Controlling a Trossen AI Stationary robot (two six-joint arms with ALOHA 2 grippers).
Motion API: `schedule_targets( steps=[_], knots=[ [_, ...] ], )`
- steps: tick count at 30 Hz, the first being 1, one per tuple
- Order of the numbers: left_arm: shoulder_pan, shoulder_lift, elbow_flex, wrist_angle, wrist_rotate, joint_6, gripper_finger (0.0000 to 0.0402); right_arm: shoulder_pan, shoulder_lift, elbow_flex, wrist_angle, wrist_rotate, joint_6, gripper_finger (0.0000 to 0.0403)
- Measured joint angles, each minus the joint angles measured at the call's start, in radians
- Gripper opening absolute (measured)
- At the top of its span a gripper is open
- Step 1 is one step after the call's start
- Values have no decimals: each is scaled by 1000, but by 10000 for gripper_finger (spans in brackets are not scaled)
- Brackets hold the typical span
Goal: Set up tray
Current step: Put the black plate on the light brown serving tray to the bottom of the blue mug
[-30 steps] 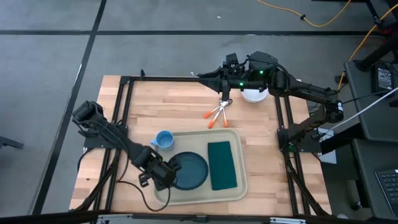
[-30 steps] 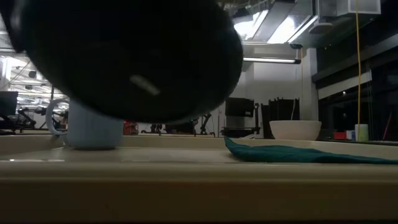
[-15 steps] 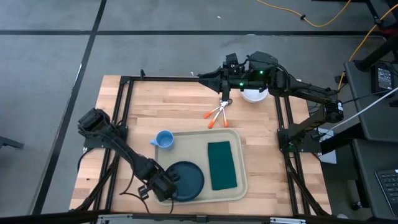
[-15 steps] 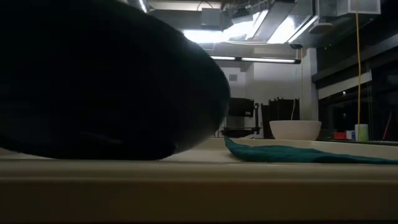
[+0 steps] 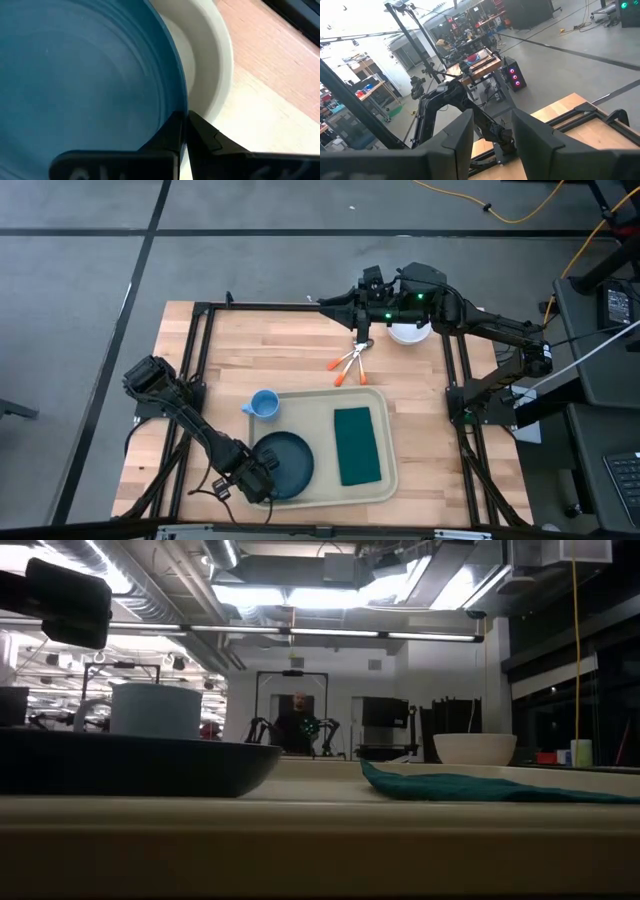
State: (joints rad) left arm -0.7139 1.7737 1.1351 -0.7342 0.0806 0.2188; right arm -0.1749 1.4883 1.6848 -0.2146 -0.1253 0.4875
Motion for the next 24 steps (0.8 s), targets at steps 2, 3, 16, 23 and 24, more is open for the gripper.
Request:
schedule_targets(
  steps=[2,3,16,23,24],
  knots=[
    [0,0,0,2,1,0,2,0,0,0,0,0,-1,139],
    [0,0,0,4,1,0,2,0,0,0,0,0,-2,139],
    [0,0,26,35,33,1,29,0,0,0,1,1,-21,139],
    [3,0,23,66,54,-16,48,0,0,0,1,1,-23,139],
    [7,0,19,66,43,-26,50,0,0,0,2,1,-23,139]
  ],
)
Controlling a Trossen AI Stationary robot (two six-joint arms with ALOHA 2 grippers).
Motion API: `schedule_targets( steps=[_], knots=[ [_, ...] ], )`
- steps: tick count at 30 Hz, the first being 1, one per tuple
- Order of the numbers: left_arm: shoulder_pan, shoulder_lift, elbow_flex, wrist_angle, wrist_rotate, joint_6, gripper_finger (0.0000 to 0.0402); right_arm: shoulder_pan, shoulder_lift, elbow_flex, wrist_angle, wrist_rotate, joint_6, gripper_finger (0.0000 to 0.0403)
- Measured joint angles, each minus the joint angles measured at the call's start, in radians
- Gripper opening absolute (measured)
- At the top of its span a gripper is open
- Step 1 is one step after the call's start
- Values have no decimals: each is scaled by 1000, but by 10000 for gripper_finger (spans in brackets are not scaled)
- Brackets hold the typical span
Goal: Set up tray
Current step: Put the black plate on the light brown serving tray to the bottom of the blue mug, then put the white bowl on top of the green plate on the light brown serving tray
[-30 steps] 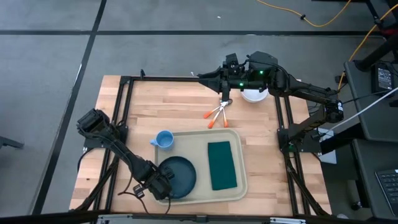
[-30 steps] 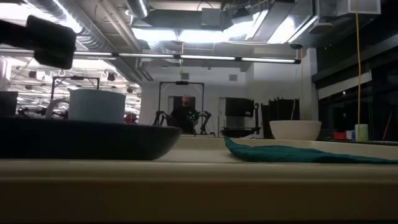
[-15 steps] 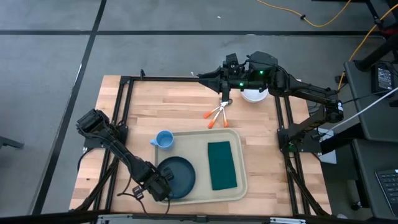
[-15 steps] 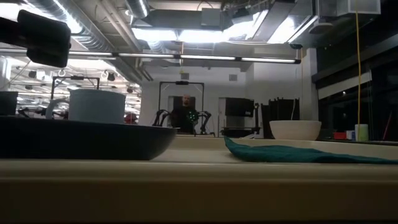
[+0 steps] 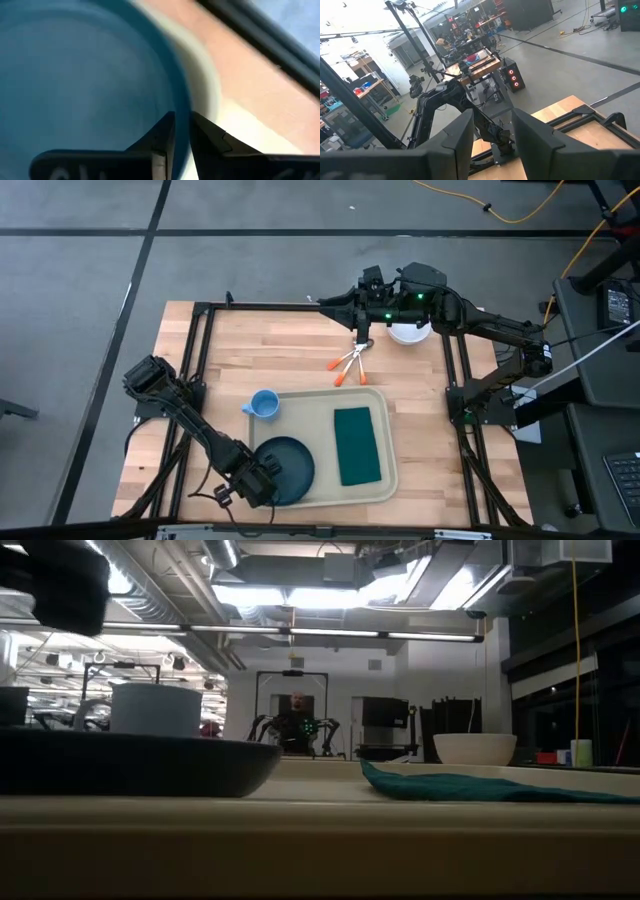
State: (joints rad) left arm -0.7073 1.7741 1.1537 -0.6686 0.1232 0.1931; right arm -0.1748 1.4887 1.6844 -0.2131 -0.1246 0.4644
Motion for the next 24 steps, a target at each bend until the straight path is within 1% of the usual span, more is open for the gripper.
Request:
schedule_targets(
  steps=[2,10,15,18,21,24],
  knots=[
    [8,0,-5,0,-15,-9,54,0,0,0,1,0,0,139],
    [31,-7,10,-14,-15,-44,72,0,0,0,3,0,0,139],
    [48,-11,84,-110,58,-93,101,0,0,0,4,0,-2,139],
    [65,-42,129,-147,71,-140,124,0,0,0,4,0,-3,139],
    [91,-94,160,-185,36,-194,144,0,0,0,-1,0,-7,139],
    [120,-169,179,-231,9,-279,162,0,0,0,-29,-7,-34,139]
  ],
)
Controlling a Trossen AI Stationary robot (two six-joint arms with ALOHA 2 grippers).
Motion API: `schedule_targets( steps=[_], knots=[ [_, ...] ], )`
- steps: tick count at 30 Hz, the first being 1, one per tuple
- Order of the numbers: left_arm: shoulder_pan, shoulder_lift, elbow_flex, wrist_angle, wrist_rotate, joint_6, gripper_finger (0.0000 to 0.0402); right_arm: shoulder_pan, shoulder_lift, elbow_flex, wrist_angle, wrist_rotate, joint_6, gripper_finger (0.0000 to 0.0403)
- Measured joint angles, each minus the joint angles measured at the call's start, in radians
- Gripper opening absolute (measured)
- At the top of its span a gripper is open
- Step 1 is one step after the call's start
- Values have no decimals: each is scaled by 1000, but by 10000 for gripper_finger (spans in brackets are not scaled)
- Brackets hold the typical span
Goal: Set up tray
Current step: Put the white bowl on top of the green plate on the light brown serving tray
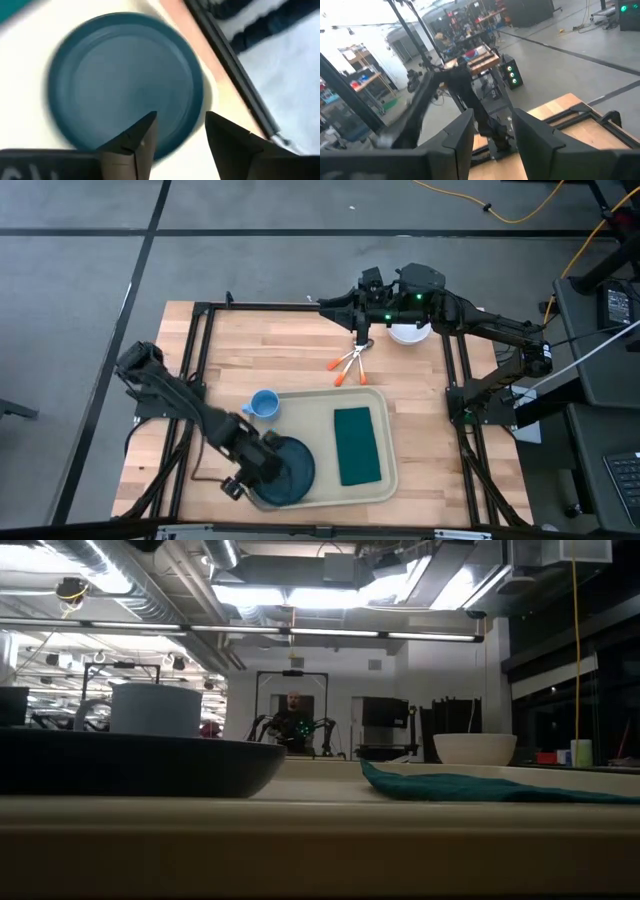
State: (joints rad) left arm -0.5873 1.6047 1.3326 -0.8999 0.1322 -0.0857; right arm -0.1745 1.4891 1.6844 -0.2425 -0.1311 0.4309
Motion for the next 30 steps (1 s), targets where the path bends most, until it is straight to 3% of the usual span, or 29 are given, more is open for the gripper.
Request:
schedule_targets(
  steps=[3,6,10,14,18,24,27,30],
  knots=[
    [20,-94,15,-34,-25,-115,176,0,0,0,-56,-16,-19,139],
    [21,-203,30,-48,-112,-213,183,0,0,0,-138,-26,-23,139],
    [20,-349,55,-39,-341,-305,185,0,0,0,-253,-6,-25,139],
    [20,-500,70,-18,-646,-323,185,0,0,0,-288,7,-25,139],
    [20,-603,70,69,-872,-222,185,0,0,0,-290,7,-22,139],
    [30,-619,68,116,-1101,8,185,0,0,-4,-358,36,-16,139],
    [70,-619,68,149,-1147,63,185,0,0,-6,-462,117,-14,139],
    [113,-635,65,153,-1060,64,185,0,0,-6,-556,184,8,139]
  ],
)
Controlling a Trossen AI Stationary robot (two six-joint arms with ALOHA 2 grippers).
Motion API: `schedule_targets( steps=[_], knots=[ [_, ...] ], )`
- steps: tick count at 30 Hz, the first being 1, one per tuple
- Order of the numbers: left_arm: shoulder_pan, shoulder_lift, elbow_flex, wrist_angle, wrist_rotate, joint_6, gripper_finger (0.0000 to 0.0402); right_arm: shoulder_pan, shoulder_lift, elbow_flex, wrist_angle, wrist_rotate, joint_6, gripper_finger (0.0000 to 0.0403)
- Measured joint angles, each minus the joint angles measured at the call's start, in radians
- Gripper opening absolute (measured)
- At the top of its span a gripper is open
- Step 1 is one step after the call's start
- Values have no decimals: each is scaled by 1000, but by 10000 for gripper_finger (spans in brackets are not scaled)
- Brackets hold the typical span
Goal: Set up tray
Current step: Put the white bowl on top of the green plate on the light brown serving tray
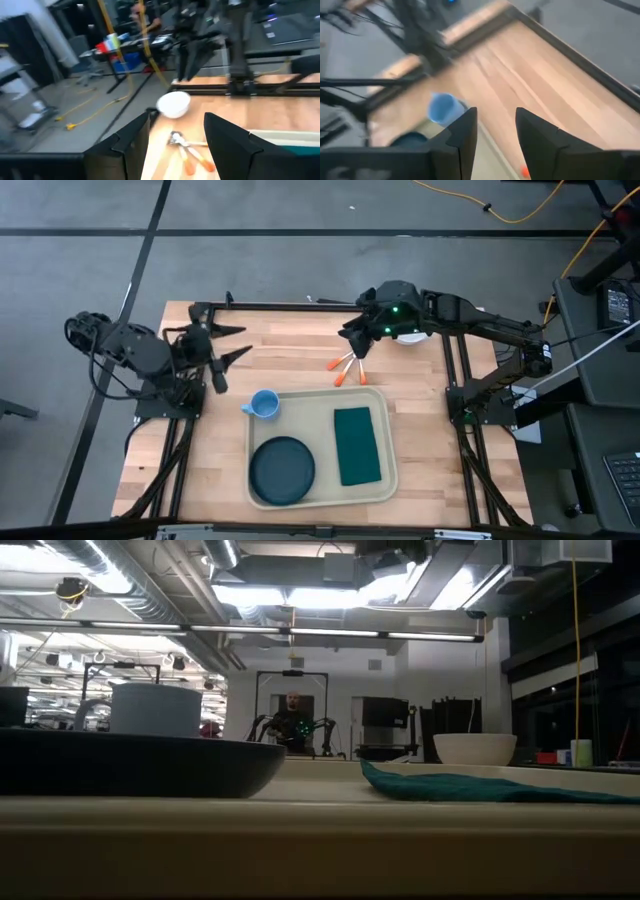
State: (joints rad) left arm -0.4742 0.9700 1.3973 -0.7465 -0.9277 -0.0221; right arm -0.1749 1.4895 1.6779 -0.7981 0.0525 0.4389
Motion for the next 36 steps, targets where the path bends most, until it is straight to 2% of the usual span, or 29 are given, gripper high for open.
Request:
schedule_targets(
  steps=[2,8,12,16,19,27,36],
  knots=[
    [25,-17,-22,43,69,32,185,0,0,0,-54,24,2,139],
    [62,-117,-45,309,241,292,185,0,0,-1,-180,52,34,139],
    [97,-225,-44,392,390,331,185,-2,0,-1,-179,61,32,139],
    [140,-324,-57,296,364,309,185,-23,0,-1,-180,97,27,139],
    [167,-380,-130,264,330,272,185,-61,0,-1,-191,104,44,139],
    [198,-457,-367,445,411,227,185,-199,0,-1,-343,91,74,139],
    [198,-420,-414,585,460,251,185,-303,0,-1,-521,134,49,139]
  ],
)
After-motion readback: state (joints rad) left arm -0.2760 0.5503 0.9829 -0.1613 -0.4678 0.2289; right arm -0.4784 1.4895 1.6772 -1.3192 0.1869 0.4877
